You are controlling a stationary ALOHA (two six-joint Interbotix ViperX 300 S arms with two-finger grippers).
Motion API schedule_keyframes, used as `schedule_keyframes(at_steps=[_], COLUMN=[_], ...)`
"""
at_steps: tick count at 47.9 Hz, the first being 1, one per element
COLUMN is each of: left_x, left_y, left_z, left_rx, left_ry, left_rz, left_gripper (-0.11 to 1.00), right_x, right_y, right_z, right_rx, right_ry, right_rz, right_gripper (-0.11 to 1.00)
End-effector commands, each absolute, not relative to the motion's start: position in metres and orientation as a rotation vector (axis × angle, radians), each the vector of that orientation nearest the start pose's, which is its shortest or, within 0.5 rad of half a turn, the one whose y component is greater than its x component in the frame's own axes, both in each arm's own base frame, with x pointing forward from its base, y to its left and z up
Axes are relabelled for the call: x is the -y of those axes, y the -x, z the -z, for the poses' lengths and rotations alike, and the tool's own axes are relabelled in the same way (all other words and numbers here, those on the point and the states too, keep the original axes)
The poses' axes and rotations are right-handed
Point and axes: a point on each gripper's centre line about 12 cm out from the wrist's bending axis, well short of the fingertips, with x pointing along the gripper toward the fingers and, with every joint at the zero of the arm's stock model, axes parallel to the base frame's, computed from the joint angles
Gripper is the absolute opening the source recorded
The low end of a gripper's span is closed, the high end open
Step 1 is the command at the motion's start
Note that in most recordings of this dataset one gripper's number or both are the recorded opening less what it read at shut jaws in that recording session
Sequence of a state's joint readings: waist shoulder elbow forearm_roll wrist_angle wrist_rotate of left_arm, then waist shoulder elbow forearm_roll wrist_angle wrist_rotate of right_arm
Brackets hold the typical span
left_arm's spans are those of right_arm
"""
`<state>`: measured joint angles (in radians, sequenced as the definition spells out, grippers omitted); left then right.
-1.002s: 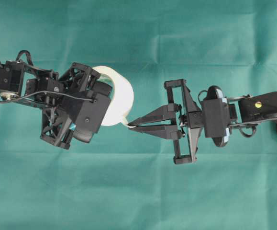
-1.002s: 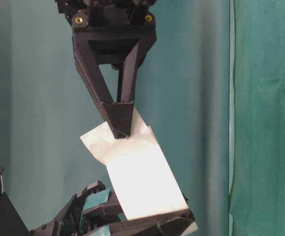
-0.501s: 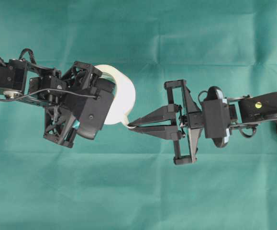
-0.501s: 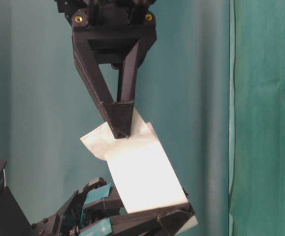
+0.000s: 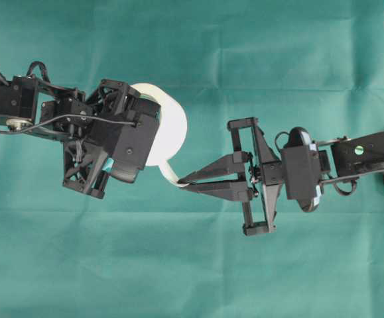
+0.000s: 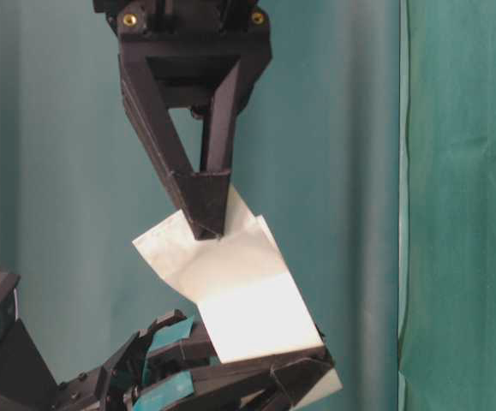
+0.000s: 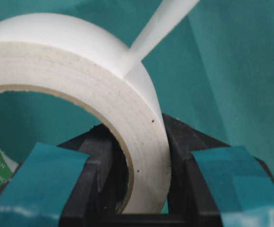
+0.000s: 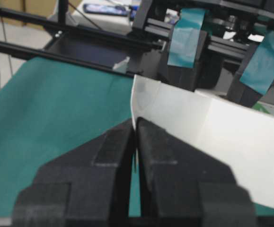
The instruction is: Peel off the duct tape with your right arm.
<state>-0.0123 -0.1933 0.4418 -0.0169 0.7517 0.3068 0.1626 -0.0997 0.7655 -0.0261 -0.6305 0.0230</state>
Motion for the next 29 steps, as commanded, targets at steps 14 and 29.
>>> schedule_keyframes(at_steps=[14,29], left_x=[-0.009,-0.020], left_y=[-0.357,-0.356], left_z=[-0.272,-0.271], left_rx=[-0.963,-0.974], left_ry=[-0.250,-0.178], left_rz=[0.124,0.067], left_gripper=[0.21,0.21], right_x=[-0.085,-0.092], right_y=[-0.378,-0.380], right_z=[-0.258,-0.257], right_rx=[0.022,0.022], right_ry=[0.009,0.008], right_rz=[-0.240,-0.255], right_gripper=[-0.09,-0.09])
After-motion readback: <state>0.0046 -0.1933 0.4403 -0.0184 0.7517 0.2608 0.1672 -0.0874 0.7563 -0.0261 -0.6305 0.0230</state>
